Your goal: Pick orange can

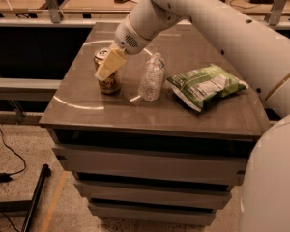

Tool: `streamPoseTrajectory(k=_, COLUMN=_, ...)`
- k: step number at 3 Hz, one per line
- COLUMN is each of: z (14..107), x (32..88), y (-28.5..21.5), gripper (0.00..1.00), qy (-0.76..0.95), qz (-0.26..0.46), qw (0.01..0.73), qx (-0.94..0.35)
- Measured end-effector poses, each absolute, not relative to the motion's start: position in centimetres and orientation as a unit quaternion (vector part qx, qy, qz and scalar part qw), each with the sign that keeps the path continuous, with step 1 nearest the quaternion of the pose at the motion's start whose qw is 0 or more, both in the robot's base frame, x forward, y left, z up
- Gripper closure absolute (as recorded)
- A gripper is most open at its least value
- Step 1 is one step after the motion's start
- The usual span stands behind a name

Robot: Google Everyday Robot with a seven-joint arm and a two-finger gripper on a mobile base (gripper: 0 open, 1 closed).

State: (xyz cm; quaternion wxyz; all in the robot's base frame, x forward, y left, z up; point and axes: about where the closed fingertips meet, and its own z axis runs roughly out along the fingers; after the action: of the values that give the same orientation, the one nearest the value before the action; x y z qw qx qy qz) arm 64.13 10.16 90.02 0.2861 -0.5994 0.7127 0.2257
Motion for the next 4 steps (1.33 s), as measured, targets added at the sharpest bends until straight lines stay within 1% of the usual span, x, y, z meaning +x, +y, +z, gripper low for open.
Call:
streamPoseTrajectory(k=1, z=90.3, x=63.7, y=10.7, gripper=0.41, qy=0.699, qz=0.257, qw=0.297, qx=-0.598)
streamPoseTrajectory(k=2, z=90.6, x=63.4, y=11.2, gripper=0.63, qy=0.687, qz=0.278, qw=0.304, qx=-0.598)
streamPoseTrajectory(k=3, z=91.3, x=63.3, y=11.3, gripper=0.72, qy=0.68, qz=0.286, qw=0.312, qx=-0.599)
streamPoseTrajectory(k=4, z=92.6, x=63.3, y=10.9, gripper=0.75, qy=0.674, qz=0.284, qw=0.325, qx=-0.6)
